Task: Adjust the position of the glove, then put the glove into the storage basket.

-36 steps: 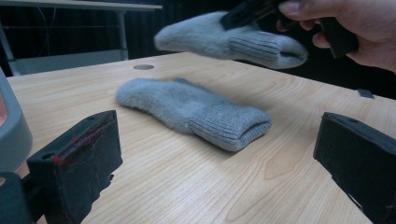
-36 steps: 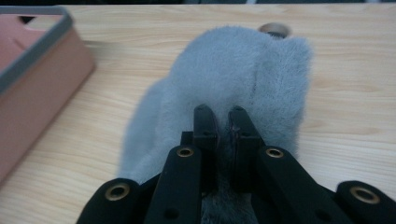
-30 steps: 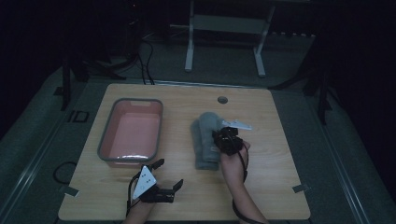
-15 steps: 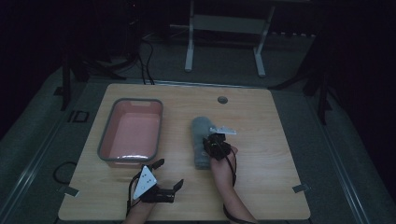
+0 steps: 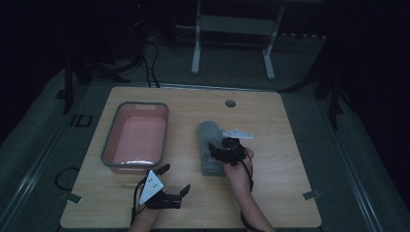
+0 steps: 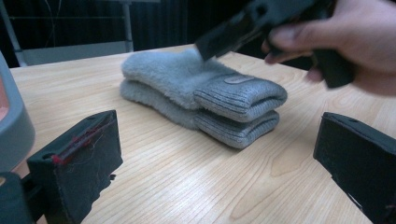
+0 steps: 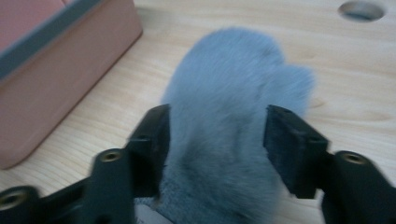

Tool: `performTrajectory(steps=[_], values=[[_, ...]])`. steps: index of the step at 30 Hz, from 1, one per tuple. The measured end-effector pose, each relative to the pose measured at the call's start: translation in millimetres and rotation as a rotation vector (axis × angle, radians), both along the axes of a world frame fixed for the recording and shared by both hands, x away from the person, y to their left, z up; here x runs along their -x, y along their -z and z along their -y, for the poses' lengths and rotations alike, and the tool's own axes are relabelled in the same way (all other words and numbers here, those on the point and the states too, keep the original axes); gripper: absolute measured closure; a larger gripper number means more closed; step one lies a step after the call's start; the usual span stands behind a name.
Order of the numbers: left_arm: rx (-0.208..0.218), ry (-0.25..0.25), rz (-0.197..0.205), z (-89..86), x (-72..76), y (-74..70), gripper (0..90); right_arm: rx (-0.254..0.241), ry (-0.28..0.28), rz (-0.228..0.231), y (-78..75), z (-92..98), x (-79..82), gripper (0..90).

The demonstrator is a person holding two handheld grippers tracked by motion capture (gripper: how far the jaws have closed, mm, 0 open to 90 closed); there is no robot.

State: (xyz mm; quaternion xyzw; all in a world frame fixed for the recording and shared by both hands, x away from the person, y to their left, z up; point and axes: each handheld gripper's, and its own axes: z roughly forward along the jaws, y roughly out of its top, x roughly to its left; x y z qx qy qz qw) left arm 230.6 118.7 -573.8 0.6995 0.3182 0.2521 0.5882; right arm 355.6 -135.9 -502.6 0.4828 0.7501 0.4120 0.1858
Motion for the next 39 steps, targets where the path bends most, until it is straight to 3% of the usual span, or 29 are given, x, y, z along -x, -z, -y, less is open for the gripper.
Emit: performTrajectory(steps=[1,3,5,6,8,10,11,14,15,16,18,20,22,23,24,26,27,28,32,33,36,39], values=[[-0.005,-0.004,0.000,0.9,0.1,-0.1,1.1,-0.017,-0.019,-0.007,-5.8,8.3,1.6,25.2],[-0.025,0.008,-0.025,4.6,0.7,-1.4,1.1,-0.016,-0.058,-0.012,-9.4,13.8,1.9,18.9],[-0.048,0.018,-0.079,11.6,0.7,-7.1,1.1,-0.013,-0.094,0.004,-14.7,22.5,2.8,16.3],[-0.051,0.047,-0.098,16.3,0.9,-12.7,1.1,-0.009,-0.117,0.021,-16.8,27.2,2.6,16.2],[-0.076,0.076,-0.112,24.7,0.5,-22.8,1.1,0.044,-0.123,0.074,-21.2,34.5,1.7,17.2],[-0.085,0.112,-0.135,31.5,-3.5,-32.7,1.1,0.066,-0.138,0.117,-26.4,41.8,0.8,19.4],[-0.083,0.118,-0.146,35.0,-6.8,-38.6,1.1,0.066,-0.164,0.114,-28.9,44.7,-0.2,21.0],[-0.084,0.123,-0.178,43.3,-20.6,-59.1,1.1,0.049,-0.199,0.023,-32.6,49.9,-5.1,15.8],[-0.077,0.118,-0.196,45.4,-27.3,-66.0,1.1,0.058,-0.212,0.024,-33.2,50.2,-5.1,10.3],[-0.078,0.109,-0.217,47.2,-34.8,-72.5,1.1,0.060,-0.227,0.038,-33.0,50.6,-4.1,10.4],[-0.068,0.066,-0.241,50.2,-51.7,-84.0,1.1,0.088,-0.205,0.049,-31.1,50.0,-4.4,10.4],[-0.074,0.035,-0.255,52.8,-64.6,-90.0,1.1,0.087,-0.201,0.006,-27.2,49.2,-9.2,10.4],[-0.099,0.016,-0.283,57.4,-79.8,-93.2,1.1,0.093,-0.196,-0.017,-22.7,47.5,-14.2,18.5],[-0.112,0.003,-0.308,59.9,-87.4,-93.1,1.2,0.093,-0.186,-0.020,-20.6,47.4,-16.8,26.4],[-0.092,0.003,-0.327,61.2,-94.8,-91.7,6.8,0.097,-0.169,-0.031,-18.8,47.4,-19.5,33.1],[-0.088,0.000,-0.347,62.6,-99.6,-90.3,14.4,0.101,-0.161,-0.036,-16.0,47.3,-23.2,36.9],[-0.099,-0.005,-0.401,67.3,-113.2,-83.7,14.4,0.099,-0.150,-0.040,-14.3,47.5,-25.5,40.0],[-0.107,-0.022,-0.420,69.1,-119.1,-79.2,19.1,0.092,-0.146,-0.065,-6.8,45.9,-32.7,41.5],[-0.126,-0.065,-0.540,75.0,-141.6,-59.0,21.5,0.091,-0.152,-0.110,4.0,40.5,-37.3,39.6],[-0.134,-0.074,-0.552,75.0,-145.1,-54.2,22.4,0.102,-0.155,-0.127,8.0,38.5,-38.5,39.4],[-0.139,-0.074,-0.616,74.6,-154.4,-39.1,26.1,0.132,-0.153,-0.180,19.9,34.9,-42.1,37.9],[-0.114,-0.062,-0.683,74.6,-159.9,-26.9,26.2,0.151,-0.153,-0.218,28.4,34.2,-46.5,33.9]])
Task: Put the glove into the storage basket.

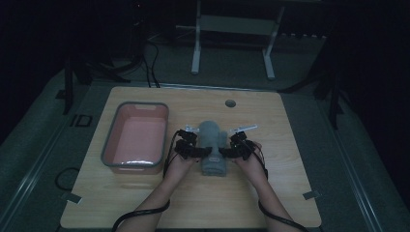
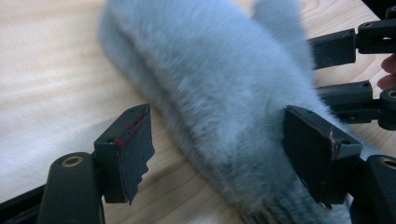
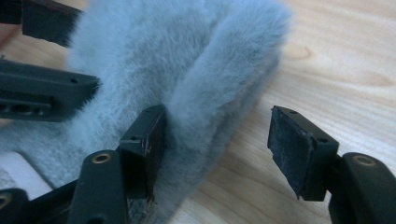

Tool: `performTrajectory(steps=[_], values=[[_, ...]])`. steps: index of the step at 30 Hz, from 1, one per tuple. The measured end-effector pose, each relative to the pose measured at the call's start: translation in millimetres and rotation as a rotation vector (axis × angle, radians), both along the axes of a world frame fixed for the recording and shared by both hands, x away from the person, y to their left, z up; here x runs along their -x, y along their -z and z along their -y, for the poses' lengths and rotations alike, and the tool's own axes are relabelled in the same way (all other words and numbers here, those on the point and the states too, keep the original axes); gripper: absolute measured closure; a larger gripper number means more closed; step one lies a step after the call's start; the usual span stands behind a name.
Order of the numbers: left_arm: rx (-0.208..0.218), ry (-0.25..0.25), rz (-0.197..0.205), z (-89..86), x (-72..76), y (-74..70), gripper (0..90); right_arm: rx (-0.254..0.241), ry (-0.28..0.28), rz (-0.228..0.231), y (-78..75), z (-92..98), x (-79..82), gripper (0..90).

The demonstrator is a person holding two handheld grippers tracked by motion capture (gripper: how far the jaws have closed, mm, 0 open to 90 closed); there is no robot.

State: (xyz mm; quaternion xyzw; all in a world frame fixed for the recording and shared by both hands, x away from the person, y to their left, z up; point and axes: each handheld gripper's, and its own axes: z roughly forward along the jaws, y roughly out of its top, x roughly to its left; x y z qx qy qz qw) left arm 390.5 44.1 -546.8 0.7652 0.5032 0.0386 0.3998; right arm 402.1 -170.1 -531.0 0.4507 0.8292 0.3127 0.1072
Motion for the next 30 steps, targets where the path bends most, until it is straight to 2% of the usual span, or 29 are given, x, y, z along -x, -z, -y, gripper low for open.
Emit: performTrajectory(steps=[1,4,5,7,9,11,13,14,15,18,20,25,28,30], values=[[-0.001,-0.003,-0.009,0.1,-0.9,1.9,26.2,0.018,-0.005,-0.005,2.4,-1.0,-1.5,31.8],[0.014,-0.007,-0.043,0.6,-4.1,7.9,26.2,0.017,-0.022,-0.023,5.2,-2.6,-4.5,32.3],[0.014,-0.008,-0.046,0.7,-4.5,9.1,26.2,0.015,-0.034,-0.026,6.2,-2.7,-5.6,34.0],[0.007,-0.006,-0.036,1.6,-4.1,9.5,26.6,-0.013,-0.042,-0.070,7.9,-1.7,-9.3,37.9],[0.017,0.009,-0.031,1.9,-4.4,10.3,29.6,-0.052,-0.070,-0.103,9.4,-0.7,-12.0,50.6],[0.049,0.038,-0.043,1.4,-5.2,12.0,42.6,-0.087,-0.080,-0.126,10.5,-1.3,-11.8,61.8],[0.080,0.064,-0.055,0.5,-6.4,13.1,52.1,-0.091,-0.090,-0.111,10.7,-3.5,-9.1,70.6],[0.081,0.071,-0.043,1.2,-5.7,12.5,57.9,-0.084,-0.090,-0.105,9.9,-4.5,-7.6,73.8],[0.074,0.080,-0.030,2.3,-4.3,11.6,63.6,-0.073,-0.089,-0.093,9.2,-6.0,-6.0,76.1],[0.083,0.090,-0.030,1.7,-3.1,9.7,73.1,-0.041,-0.082,-0.053,7.4,-9.9,-0.9,79.1],[0.093,0.099,-0.038,-0.9,-3.4,8.2,76.0,-0.044,-0.083,-0.033,6.6,-9.9,1.8,80.4],[0.075,0.134,-0.029,-1.9,-1.5,-4.6,78.3,-0.038,-0.088,0.014,-0.8,-12.3,9.3,81.5],[0.069,0.146,-0.008,-2.8,1.5,-15.5,78.7,-0.040,-0.089,0.026,-9.0,-13.0,13.5,81.6],[0.065,0.154,0.015,-3.7,3.9,-24.8,78.7,-0.060,-0.088,0.039,-15.8,-12.1,16.0,81.6]])
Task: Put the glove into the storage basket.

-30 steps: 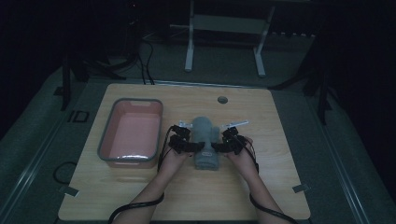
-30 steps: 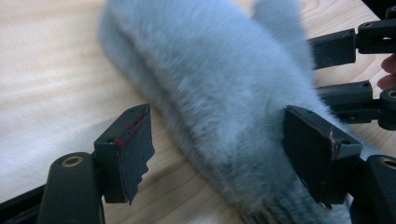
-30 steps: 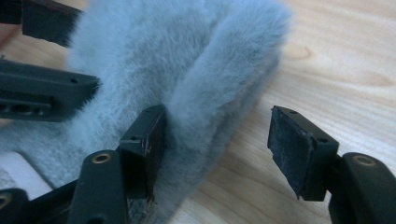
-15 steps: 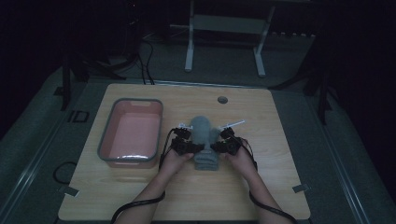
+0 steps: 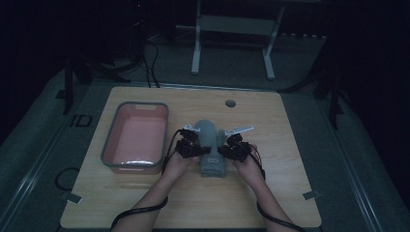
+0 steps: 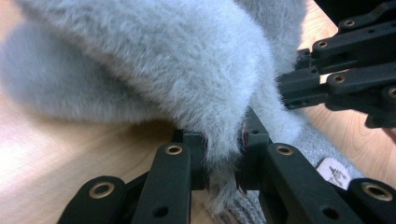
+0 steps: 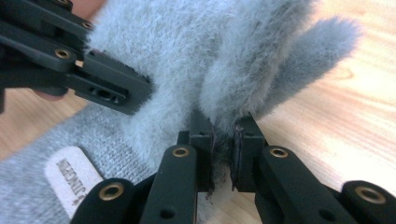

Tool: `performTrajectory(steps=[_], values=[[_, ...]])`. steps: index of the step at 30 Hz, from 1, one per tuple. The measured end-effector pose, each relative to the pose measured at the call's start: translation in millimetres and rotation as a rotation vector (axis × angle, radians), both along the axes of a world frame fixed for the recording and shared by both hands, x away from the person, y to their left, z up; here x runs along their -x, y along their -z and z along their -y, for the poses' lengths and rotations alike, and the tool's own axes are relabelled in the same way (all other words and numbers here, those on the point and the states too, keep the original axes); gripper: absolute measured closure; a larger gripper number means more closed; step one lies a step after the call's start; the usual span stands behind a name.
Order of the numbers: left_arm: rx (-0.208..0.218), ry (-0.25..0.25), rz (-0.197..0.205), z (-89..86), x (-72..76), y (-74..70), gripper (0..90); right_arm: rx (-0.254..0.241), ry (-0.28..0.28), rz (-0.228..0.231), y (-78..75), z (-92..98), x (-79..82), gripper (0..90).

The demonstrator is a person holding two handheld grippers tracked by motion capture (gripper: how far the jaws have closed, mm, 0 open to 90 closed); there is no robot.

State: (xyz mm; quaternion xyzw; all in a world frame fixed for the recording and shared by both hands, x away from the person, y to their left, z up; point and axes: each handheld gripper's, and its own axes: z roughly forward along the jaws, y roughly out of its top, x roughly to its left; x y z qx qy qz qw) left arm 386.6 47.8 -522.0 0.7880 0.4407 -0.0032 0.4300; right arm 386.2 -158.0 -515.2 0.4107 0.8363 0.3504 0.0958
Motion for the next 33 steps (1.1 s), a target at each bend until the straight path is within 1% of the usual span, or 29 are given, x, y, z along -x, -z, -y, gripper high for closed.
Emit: performTrajectory(steps=[2,3,5,8,9,15,16,18,21,22,24,25,28,31,33], values=[[-0.004,0.009,0.014,-1.1,1.4,-7.5,78.7,-0.018,0.001,0.020,-10.9,-0.2,4.5,81.7],[-0.008,0.014,0.019,-1.8,2.1,-11.8,78.7,-0.018,0.001,0.020,-10.9,-0.2,4.5,81.7],[-0.021,0.026,0.034,-3.2,3.6,-19.3,78.8,-0.020,-0.006,0.031,-17.0,-2.0,6.7,81.7],[-0.028,0.036,0.048,-7.2,5.4,-29.6,78.7,-0.032,-0.015,0.043,-25.5,-4.4,9.1,81.8],[-0.024,0.038,0.052,-9.4,6.1,-33.9,78.7,-0.037,-0.016,0.052,-28.5,-5.4,10.3,81.8],[-0.033,0.048,0.078,-19.1,7.6,-54.1,78.7,-0.052,-0.034,0.079,-49.4,-13.4,14.8,82.0],[-0.036,0.053,0.077,-20.8,7.4,-57.7,78.7,-0.053,-0.035,0.083,-53.0,-14.8,14.9,82.0],[-0.044,0.059,0.091,-24.5,7.5,-65.2,78.8,-0.056,-0.043,0.091,-59.7,-17.9,15.3,82.0],[-0.043,0.058,0.099,-31.1,7.2,-75.5,78.8,-0.056,-0.050,0.106,-70.7,-24.4,15.8,82.1],[-0.050,0.064,0.102,-33.9,6.9,-79.0,78.7,-0.054,-0.052,0.112,-74.2,-26.9,15.9,82.1],[-0.047,0.061,0.101,-39.4,5.9,-84.8,78.7,-0.058,-0.056,0.118,-80.9,-32.3,16.0,82.1],[-0.052,0.063,0.104,-42.2,5.4,-87.5,78.7,-0.059,-0.058,0.121,-83.8,-35.1,15.6,82.1],[-0.059,0.054,0.107,-50.6,4.4,-95.1,78.7,-0.064,-0.068,0.125,-91.4,-43.7,14.3,82.2],[-0.078,0.047,0.119,-58.8,4.4,-102.4,78.8,-0.076,-0.076,0.125,-97.7,-52.3,12.2,82.1],[-0.080,0.047,0.115,-65.6,4.1,-106.9,78.8,-0.079,-0.081,0.129,-101.3,-58.6,11.2,82.1]])
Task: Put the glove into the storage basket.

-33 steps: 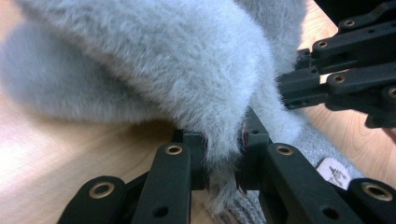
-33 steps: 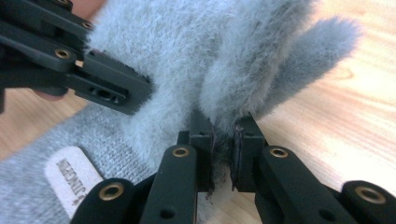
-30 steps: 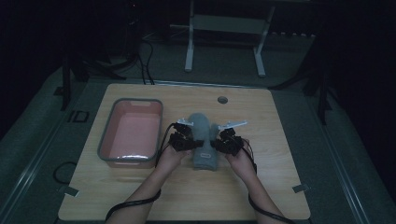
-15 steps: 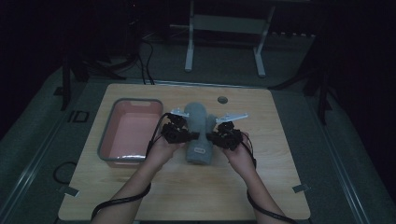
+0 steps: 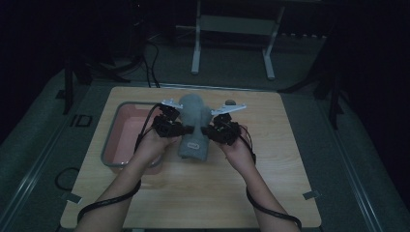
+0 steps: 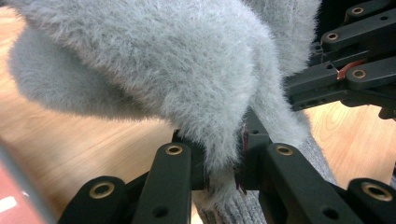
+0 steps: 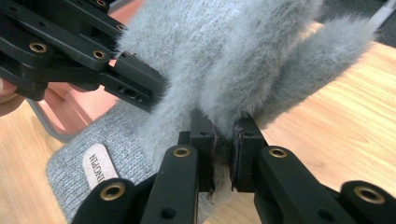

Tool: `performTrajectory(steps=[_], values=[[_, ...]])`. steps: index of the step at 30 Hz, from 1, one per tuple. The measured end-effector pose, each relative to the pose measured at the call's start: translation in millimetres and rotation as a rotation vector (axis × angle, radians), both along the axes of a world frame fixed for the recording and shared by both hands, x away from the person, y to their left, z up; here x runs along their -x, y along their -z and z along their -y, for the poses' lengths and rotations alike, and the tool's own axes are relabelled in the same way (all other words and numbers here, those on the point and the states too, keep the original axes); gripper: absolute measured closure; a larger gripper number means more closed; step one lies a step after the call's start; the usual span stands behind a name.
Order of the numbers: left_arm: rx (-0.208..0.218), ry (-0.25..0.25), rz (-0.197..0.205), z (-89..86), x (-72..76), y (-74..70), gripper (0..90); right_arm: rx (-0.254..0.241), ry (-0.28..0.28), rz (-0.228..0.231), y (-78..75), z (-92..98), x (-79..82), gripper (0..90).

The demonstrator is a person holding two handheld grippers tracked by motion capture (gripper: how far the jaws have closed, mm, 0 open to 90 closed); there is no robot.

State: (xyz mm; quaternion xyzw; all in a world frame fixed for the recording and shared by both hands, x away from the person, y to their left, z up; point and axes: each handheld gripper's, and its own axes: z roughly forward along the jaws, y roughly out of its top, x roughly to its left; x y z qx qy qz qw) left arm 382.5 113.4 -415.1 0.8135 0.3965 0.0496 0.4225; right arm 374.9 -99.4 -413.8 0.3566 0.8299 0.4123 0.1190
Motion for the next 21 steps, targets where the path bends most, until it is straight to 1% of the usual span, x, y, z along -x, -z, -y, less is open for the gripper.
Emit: performTrajectory(steps=[2,4,8,10,13,18,21], values=[[-0.009,-0.001,-0.001,-7.6,0.4,-5.0,78.8,-0.008,-0.010,-0.002,-3.5,-6.2,-0.5,82.1],[-0.016,-0.005,0.009,-15.0,1.8,-9.9,78.8,-0.012,-0.020,0.002,-7.1,-13.3,-1.0,82.2],[-0.018,-0.018,0.009,-32.8,4.1,-18.5,78.8,-0.018,-0.036,0.011,-15.0,-29.7,-1.6,82.2],[-0.012,-0.033,0.011,-41.6,5.3,-21.5,78.8,-0.020,-0.047,0.014,-18.4,-38.7,-2.4,82.2],[-0.022,-0.045,0.012,-55.4,6.9,-25.7,78.8,-0.017,-0.062,0.019,-22.4,-52.8,-3.6,82.2],[-0.023,-0.087,0.009,-79.9,10.0,-31.7,78.8,-0.019,-0.091,0.017,-28.2,-78.0,-6.9,82.2],[-0.032,-0.112,0.010,-96.6,11.8,-34.7,78.8,-0.022,-0.110,0.016,-30.3,-95.4,-9.6,82.2]])
